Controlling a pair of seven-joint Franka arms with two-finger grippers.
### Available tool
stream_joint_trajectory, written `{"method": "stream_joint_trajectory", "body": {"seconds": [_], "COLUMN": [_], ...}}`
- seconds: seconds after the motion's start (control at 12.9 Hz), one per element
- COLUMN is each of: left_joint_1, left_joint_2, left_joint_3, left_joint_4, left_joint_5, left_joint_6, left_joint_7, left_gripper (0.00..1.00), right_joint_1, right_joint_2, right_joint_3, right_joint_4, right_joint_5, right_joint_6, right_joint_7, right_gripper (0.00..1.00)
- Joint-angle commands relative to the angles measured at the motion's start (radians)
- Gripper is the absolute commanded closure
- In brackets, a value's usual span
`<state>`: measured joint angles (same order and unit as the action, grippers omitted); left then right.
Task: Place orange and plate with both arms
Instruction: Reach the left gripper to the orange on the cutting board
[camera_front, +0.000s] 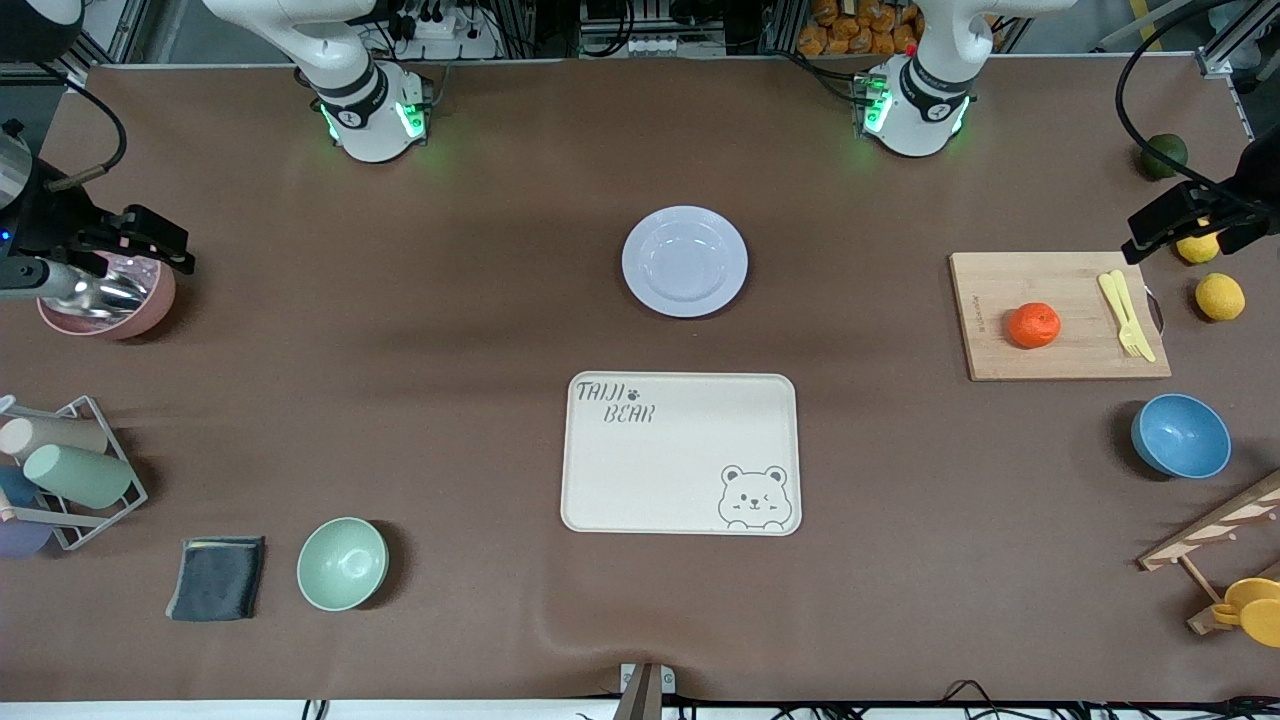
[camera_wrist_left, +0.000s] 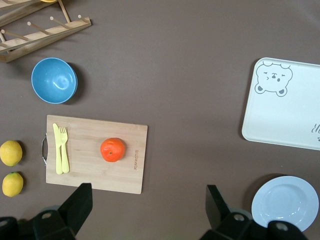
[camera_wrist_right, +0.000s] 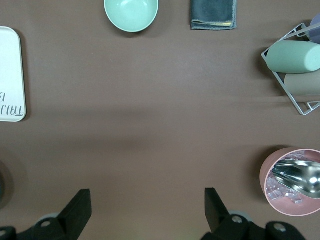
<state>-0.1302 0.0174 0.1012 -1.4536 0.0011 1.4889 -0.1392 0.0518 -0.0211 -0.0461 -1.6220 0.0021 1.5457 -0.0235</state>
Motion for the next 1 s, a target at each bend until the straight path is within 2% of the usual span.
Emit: {"method": "stream_joint_trajectory", "body": {"seconds": [0.0, 0.31, 0.39, 0.54, 0.7, 0.93], "left_joint_1": [0.004, -0.003, -0.005, 0.001, 0.011, 0.038], "left_joint_2": [0.007, 0.018, 0.024, 0.033, -0.005, -0.091], "left_joint_3": [0.002, 0.002, 0.002, 0.000, -0.005, -0.002], "left_joint_4": [0.019, 0.016, -0.002, -0.098, -0.259, -0.587], "left_joint_5": [-0.013, -0.007, -0.006, 0.031, 0.053, 0.057], "left_joint_6": [-0.002, -0.004, -0.006, 0.023, 0.152, 0.414], "left_joint_7": [-0.006, 0.010, 0.012, 0.006, 0.010, 0.012], "left_gripper": [0.00, 0.00, 0.00, 0.00, 0.00, 0.00], "right_joint_1": [0.006, -0.006, -0.019, -0.017, -0.018, -0.023], "right_joint_2": [0.012, 0.027, 0.036, 0.052, 0.085, 0.134], "right_joint_3": [-0.001, -0.004, -0.008, -0.008, -0.005, -0.006], "right_joint_4": [0.025, 0.027, 0.027, 0.025, 0.022, 0.016], "right_joint_5": [-0.019, -0.016, -0.007, 0.001, 0.012, 0.077], "right_joint_6": [-0.015, -0.019, -0.018, -0.018, -0.022, -0.024], "right_joint_7": [0.020, 0.013, 0.010, 0.005, -0.012, -0.003], "right_gripper": [0.00, 0.00, 0.00, 0.00, 0.00, 0.00]}}
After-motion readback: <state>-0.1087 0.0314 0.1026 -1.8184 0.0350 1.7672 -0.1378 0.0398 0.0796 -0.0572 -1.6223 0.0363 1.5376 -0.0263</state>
